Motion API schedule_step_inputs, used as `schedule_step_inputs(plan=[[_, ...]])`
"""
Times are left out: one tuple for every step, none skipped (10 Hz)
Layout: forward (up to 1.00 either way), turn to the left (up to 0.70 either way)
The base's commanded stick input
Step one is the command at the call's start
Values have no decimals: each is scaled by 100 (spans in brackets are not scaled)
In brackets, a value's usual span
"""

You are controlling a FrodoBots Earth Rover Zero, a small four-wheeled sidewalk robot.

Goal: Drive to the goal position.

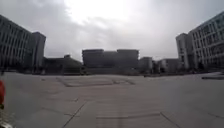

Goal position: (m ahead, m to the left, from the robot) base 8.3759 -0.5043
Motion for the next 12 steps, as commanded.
schedule_step_inputs(plan=[[100, 0], [100, 0], [100, 0], [100, 0], [100, 0], [100, 0], [100, 0], [100, 0], [100, 0], [100, 0], [100, 0], [100, 0]])
